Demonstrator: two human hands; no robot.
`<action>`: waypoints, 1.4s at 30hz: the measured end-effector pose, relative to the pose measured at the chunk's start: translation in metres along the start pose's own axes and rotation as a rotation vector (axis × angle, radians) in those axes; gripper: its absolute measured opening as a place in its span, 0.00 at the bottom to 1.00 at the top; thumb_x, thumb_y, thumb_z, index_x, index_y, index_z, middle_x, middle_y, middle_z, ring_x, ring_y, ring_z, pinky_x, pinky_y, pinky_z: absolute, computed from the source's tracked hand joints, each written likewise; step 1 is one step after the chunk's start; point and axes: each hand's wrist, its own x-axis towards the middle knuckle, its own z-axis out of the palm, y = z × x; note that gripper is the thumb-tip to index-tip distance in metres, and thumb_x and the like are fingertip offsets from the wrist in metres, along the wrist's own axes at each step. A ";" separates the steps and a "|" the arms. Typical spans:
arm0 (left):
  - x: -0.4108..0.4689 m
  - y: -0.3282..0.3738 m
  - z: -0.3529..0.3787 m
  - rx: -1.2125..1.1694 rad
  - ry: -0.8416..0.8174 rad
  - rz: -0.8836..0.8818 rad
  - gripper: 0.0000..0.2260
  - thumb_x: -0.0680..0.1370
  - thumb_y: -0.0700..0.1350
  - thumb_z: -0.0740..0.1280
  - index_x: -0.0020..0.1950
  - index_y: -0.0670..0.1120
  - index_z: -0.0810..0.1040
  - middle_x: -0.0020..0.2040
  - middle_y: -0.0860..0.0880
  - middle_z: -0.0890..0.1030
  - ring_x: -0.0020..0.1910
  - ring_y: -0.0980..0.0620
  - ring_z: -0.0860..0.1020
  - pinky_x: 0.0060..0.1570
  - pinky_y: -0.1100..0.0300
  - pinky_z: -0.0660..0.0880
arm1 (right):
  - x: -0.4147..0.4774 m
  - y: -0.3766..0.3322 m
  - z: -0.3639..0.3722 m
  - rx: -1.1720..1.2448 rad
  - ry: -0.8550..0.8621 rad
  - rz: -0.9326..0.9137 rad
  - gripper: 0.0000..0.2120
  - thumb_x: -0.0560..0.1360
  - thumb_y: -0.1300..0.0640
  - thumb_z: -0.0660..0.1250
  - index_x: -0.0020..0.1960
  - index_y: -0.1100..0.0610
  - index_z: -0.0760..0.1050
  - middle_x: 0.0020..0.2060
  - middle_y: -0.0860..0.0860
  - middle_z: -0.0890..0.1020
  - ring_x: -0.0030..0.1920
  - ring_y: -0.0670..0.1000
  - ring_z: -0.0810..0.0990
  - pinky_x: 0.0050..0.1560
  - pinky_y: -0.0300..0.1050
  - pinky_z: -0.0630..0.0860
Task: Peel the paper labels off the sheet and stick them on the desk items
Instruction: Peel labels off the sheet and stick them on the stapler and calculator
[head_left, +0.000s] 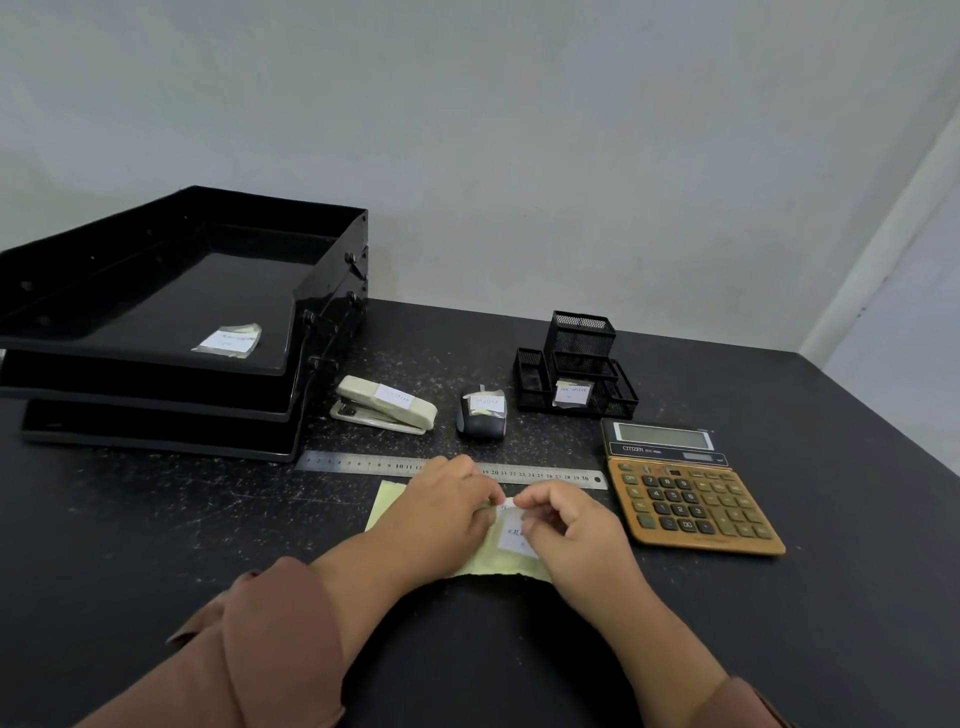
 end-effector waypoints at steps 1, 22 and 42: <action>0.000 0.001 0.000 0.014 0.002 0.006 0.11 0.77 0.49 0.59 0.58 0.54 0.75 0.50 0.54 0.69 0.48 0.55 0.62 0.56 0.62 0.62 | 0.000 -0.001 -0.001 0.040 0.009 0.008 0.18 0.72 0.63 0.66 0.40 0.38 0.75 0.35 0.41 0.79 0.39 0.38 0.76 0.40 0.29 0.73; -0.001 0.005 -0.006 0.047 -0.025 0.002 0.12 0.76 0.57 0.62 0.55 0.53 0.71 0.51 0.56 0.70 0.50 0.55 0.64 0.53 0.64 0.61 | 0.007 0.004 -0.010 0.336 0.240 -0.034 0.28 0.73 0.66 0.65 0.61 0.37 0.65 0.39 0.48 0.82 0.41 0.42 0.81 0.43 0.29 0.74; -0.006 0.022 -0.022 -0.659 -0.018 -0.067 0.13 0.73 0.39 0.69 0.46 0.59 0.78 0.41 0.56 0.78 0.38 0.57 0.75 0.43 0.65 0.74 | 0.004 0.003 -0.006 0.047 0.154 -0.151 0.33 0.74 0.64 0.64 0.62 0.30 0.57 0.43 0.37 0.80 0.41 0.39 0.77 0.43 0.26 0.70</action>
